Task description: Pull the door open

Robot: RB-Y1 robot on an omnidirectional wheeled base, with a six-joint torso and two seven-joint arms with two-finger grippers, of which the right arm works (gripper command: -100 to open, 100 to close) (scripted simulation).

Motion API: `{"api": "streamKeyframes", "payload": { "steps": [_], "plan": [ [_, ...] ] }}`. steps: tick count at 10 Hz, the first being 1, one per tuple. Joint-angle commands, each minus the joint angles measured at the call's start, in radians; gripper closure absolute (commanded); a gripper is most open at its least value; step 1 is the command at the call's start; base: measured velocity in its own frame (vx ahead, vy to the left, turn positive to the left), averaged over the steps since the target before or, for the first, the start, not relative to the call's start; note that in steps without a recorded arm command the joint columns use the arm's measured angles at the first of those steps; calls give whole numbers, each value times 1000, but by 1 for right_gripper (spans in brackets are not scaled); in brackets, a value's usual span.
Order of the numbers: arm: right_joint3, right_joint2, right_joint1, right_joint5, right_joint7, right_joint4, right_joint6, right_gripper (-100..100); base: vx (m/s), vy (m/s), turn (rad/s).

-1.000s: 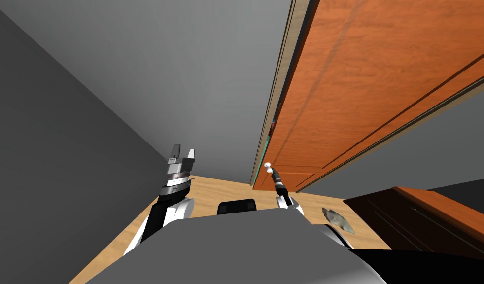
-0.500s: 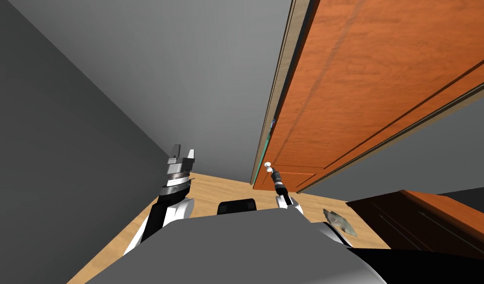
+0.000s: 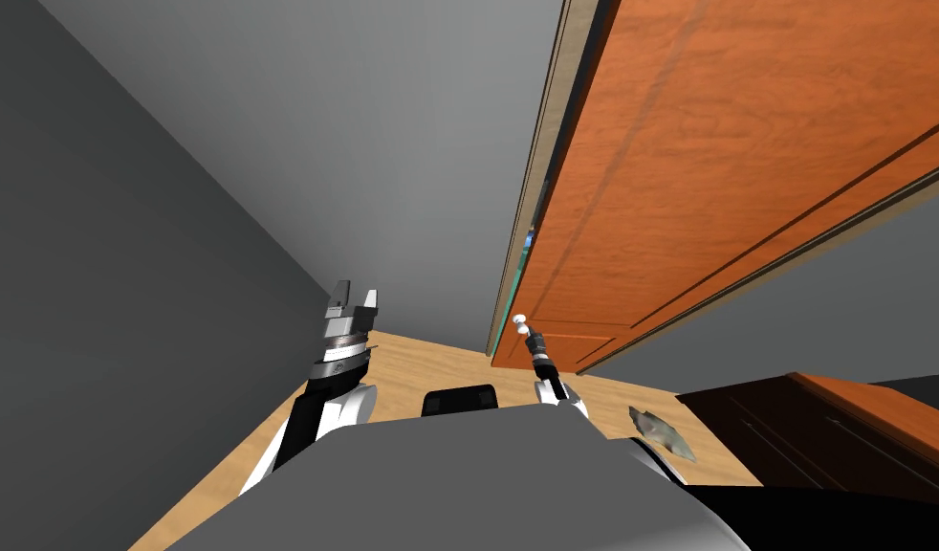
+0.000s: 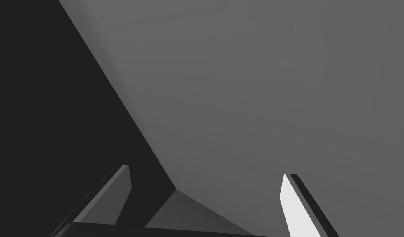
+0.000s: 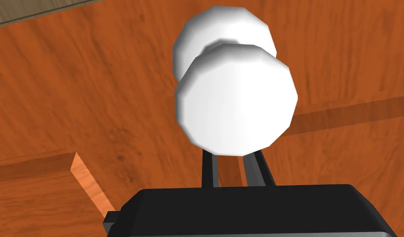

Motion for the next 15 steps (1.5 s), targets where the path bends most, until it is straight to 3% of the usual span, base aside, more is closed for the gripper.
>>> {"api": "streamKeyframes", "payload": {
  "steps": [1,6,7,15],
  "plan": [
    [21,10,-42,0,-37,50,-36,100,-38,-14,24],
    [45,7,-47,-49,-160,54,-30,100,-37,-17,49],
    [35,1,-9,-63,-167,13,8,-100,-69,-45,19],
    [63,22,-18,-126,-339,-3,24,-100,-64,3,25]
  ]
}}
